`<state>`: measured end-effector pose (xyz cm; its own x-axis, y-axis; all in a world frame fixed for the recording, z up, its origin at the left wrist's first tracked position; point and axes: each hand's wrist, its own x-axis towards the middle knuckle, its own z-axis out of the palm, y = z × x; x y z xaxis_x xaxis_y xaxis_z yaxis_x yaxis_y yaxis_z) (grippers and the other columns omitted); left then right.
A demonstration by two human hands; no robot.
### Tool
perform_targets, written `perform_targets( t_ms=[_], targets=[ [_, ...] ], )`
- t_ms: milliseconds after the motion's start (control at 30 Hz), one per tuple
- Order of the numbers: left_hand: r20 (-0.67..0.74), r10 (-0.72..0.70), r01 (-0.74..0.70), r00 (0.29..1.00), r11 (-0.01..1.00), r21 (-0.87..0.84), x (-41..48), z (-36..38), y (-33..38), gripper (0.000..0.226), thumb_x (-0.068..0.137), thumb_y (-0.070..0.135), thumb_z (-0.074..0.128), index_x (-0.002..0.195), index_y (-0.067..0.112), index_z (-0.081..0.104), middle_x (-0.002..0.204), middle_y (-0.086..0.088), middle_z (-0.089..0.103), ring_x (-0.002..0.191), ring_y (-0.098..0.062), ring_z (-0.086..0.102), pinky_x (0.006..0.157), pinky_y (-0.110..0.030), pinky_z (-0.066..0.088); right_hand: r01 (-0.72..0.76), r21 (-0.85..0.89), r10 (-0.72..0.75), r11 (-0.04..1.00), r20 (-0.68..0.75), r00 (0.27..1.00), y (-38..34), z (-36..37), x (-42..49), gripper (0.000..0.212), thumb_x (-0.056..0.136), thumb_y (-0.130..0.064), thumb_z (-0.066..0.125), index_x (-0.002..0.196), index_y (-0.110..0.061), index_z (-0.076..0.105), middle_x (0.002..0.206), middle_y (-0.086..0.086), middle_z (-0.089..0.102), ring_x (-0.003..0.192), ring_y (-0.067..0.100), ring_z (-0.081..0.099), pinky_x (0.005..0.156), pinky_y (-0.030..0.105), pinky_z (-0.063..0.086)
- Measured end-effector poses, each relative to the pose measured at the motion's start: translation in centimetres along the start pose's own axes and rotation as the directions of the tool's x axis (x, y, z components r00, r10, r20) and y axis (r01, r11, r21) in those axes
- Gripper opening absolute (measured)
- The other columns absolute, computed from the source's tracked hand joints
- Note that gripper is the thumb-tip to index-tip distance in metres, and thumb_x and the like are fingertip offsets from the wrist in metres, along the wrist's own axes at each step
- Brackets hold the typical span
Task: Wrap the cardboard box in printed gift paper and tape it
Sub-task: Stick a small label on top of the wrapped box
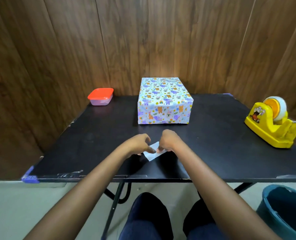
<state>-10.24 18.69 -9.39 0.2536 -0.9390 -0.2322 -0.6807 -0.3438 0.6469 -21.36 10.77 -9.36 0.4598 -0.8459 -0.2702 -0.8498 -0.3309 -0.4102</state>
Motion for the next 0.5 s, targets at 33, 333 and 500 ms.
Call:
perform_targets(
  t_ms=[33, 333, 500],
  targets=[
    [-0.002, 0.003, -0.002, 1.000, 0.999, 0.051, 0.1, 0.3, 0.0, 0.051, 0.079, 0.027, 0.073, 0.122, 0.013, 0.051, 0.114, -0.003, 0.051, 0.099, -0.020, 0.055, 0.081, -0.032, 0.049, 0.001, 0.029, -0.001, 1.000, 0.010, 1.000, 0.1, 0.0, 0.1, 0.037, 0.074, -0.015, 0.078, 0.060, -0.009, 0.044, 0.061, 0.003, 0.048, 0.056, 0.018, 0.047, 0.050, 0.024, 0.035],
    [-0.106, 0.082, -0.119, 0.991, 0.898, -0.424, 1.9, -0.2, 2.3, 0.020, 0.088, 0.005, 0.059, 0.070, 0.014, 0.056, 0.071, -0.001, 0.056, 0.063, -0.010, 0.050, 0.051, -0.016, 0.040, 0.107, 0.629, -0.067, 0.770, -0.087, 0.994, 3.2, -4.1, -0.9, 0.024, 0.078, -0.005, 0.070, 0.070, -0.014, 0.050, 0.066, 0.000, 0.046, 0.058, 0.010, 0.041, 0.054, 0.020, 0.034],
    [-0.132, 0.070, -0.144, 0.989, 0.683, -0.716, 3.9, 0.8, 6.0, 0.012, 0.094, 0.009, 0.051, 0.098, 0.010, 0.061, 0.077, -0.001, 0.062, 0.062, -0.009, 0.052, 0.044, -0.015, 0.036, 0.026, 0.880, 0.025, 0.475, -0.042, 0.999, 5.4, -6.6, -1.0, 0.010, 0.084, -0.008, 0.066, 0.076, -0.012, 0.061, 0.072, 0.004, 0.062, 0.060, 0.011, 0.054, 0.058, 0.021, 0.045]
  ],
)
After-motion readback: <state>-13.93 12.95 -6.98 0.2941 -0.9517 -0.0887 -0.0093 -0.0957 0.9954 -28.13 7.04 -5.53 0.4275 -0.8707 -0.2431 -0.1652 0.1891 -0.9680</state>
